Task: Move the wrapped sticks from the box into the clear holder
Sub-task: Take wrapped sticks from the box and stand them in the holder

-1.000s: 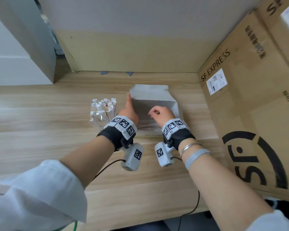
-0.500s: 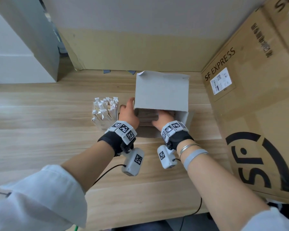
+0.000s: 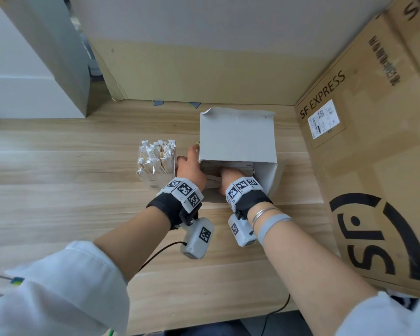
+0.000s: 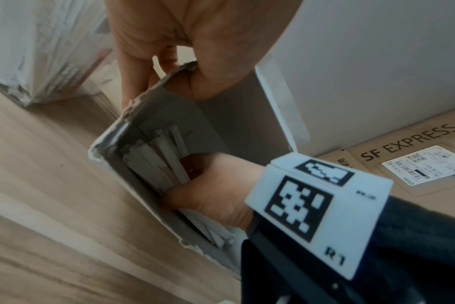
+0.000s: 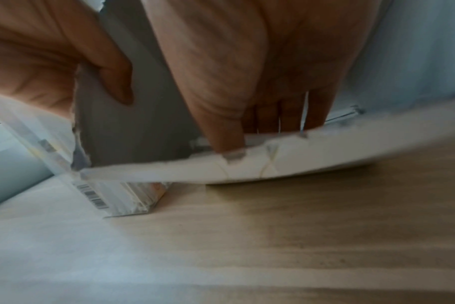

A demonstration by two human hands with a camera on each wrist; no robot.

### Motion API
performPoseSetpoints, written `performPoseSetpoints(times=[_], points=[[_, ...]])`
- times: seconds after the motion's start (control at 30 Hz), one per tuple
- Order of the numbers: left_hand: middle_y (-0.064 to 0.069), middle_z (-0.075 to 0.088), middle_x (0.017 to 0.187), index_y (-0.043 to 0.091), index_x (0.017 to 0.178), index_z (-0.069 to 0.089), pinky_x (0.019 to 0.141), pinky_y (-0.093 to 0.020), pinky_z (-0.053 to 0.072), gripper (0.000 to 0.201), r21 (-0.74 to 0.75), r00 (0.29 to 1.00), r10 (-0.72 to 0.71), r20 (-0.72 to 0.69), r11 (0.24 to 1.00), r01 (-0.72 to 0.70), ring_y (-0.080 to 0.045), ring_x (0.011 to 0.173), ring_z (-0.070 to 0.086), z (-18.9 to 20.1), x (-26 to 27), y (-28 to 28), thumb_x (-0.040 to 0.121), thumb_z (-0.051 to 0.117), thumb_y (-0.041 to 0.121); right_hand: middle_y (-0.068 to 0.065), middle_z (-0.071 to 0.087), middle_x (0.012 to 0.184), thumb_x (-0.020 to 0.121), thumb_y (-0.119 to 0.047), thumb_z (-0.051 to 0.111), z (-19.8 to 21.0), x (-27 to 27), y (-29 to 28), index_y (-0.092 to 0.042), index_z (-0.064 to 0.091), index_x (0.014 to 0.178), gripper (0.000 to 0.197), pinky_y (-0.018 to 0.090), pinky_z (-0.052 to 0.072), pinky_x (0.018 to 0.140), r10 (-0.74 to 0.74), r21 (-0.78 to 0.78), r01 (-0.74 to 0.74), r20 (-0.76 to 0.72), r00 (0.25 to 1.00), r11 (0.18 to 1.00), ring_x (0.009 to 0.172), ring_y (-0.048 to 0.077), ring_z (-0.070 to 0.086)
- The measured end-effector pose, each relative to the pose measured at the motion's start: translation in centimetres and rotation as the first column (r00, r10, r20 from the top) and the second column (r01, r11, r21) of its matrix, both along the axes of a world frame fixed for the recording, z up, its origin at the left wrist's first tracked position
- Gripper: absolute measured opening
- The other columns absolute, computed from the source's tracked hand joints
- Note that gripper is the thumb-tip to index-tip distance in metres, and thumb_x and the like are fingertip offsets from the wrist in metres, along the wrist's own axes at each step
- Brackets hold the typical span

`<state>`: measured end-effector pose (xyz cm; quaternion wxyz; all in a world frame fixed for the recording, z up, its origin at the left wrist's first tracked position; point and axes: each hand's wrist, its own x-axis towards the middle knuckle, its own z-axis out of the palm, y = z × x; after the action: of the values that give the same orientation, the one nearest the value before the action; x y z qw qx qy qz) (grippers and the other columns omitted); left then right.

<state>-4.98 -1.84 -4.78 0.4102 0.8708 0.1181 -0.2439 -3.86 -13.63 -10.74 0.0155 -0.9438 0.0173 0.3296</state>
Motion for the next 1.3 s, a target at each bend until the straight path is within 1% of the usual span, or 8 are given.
performPoseSetpoints(times=[0.2,0.47,0.67,0.83,0.97,1.07,1.13,1.3], points=[[-0.024,0.038,0.134,0.025,0.147,0.016,0.099,-0.041,0.038,0.065,0.000,1.000,-0.007,-0.005,1.000,0.007,-0.037,0.119,0.048,0.1,0.0,0.0,0.092,0.040,0.000,0.015,0.056,0.127,0.086,-0.014,0.059,0.1,0.2,0.5,-0.002,0.060,0.116,0.032,0.034,0.047,0.098,0.021,-0.052,-0.022,-0.024,0.999,0.998,0.117,0.029,0.057],[-0.025,0.036,0.136,0.025,0.147,0.015,0.102,-0.042,0.036,0.064,0.006,1.000,-0.002,-0.003,1.000,0.002,-0.038,0.123,0.044,0.1,0.0,-0.1,0.093,0.039,0.001,0.015,0.064,0.102,0.085,-0.015,0.061,1.1,0.3,1.4,-0.002,0.063,0.107,0.025,0.045,0.054,0.091,-0.016,-0.081,0.002,-0.172,0.985,0.997,0.103,0.032,0.064],[-0.025,0.036,0.137,0.026,0.148,0.013,0.101,-0.042,0.038,0.068,0.017,1.000,0.006,-0.018,1.000,-0.006,-0.040,0.120,0.047,-0.1,0.3,-0.2,0.091,0.040,-0.002,0.019,0.058,0.127,0.091,-0.012,0.051,2.4,-0.8,0.4,-0.003,0.056,0.124,0.034,0.041,0.046,0.095,-0.087,0.057,0.089,-0.026,0.996,0.994,0.118,0.036,0.055],[-0.027,0.036,0.140,0.011,0.147,0.011,0.102,-0.042,0.038,0.069,0.026,1.000,0.018,0.020,1.000,-0.018,-0.040,0.124,0.045,0.3,0.6,-0.4,0.088,0.044,-0.006,0.018,0.058,0.129,0.093,-0.009,0.050,3.6,-0.7,0.7,0.001,0.056,0.124,0.033,0.033,0.045,0.096,-0.090,0.059,0.100,-0.152,0.984,0.993,0.120,0.031,0.056],[-0.027,0.052,0.124,-0.001,0.136,0.019,0.088,-0.039,0.046,0.054,0.087,0.998,-0.016,0.055,0.996,0.011,-0.039,0.108,0.057,0.7,0.8,-0.3,0.086,0.037,-0.010,0.015,0.063,0.119,0.090,-0.005,0.053,4.8,0.0,0.0,-0.004,0.058,0.118,0.029,0.032,0.047,0.089,-0.134,0.184,0.133,-0.004,0.991,0.974,0.114,0.032,0.059],[-0.025,0.061,0.115,-0.004,0.139,0.017,0.079,-0.035,0.048,0.054,0.196,0.990,-0.144,-0.008,0.970,0.143,-0.036,0.102,0.062,0.7,1.2,-0.1,0.090,0.038,-0.007,0.004,0.067,0.090,0.088,-0.016,0.063,5.4,-0.1,-0.4,-0.018,0.064,0.092,0.005,0.027,0.044,0.080,-0.293,0.401,0.229,0.105,0.950,0.887,0.096,0.025,0.060],[-0.025,0.059,0.120,-0.002,0.141,0.016,0.083,-0.034,0.048,0.055,0.228,0.980,-0.194,-0.044,0.953,0.199,-0.035,0.109,0.060,0.7,1.6,0.2,0.091,0.039,-0.006,-0.005,0.055,0.072,0.086,-0.022,0.066,5.6,-0.1,-0.4,-0.024,0.055,0.076,0.015,0.022,0.036,0.073,-0.369,0.496,0.273,0.105,0.923,0.824,0.083,0.018,0.052],[-0.017,0.048,0.139,0.012,0.148,0.020,0.101,-0.036,0.042,0.058,0.188,0.973,-0.225,0.056,0.959,0.211,-0.030,0.125,0.050,1.4,2.7,1.3,0.094,0.040,0.001,-0.001,0.047,0.061,0.085,-0.035,0.064,6.2,0.3,0.8,-0.019,0.044,0.061,0.035,0.025,0.035,0.066,-0.576,0.688,0.376,0.075,0.814,0.621,0.057,0.014,0.043]])
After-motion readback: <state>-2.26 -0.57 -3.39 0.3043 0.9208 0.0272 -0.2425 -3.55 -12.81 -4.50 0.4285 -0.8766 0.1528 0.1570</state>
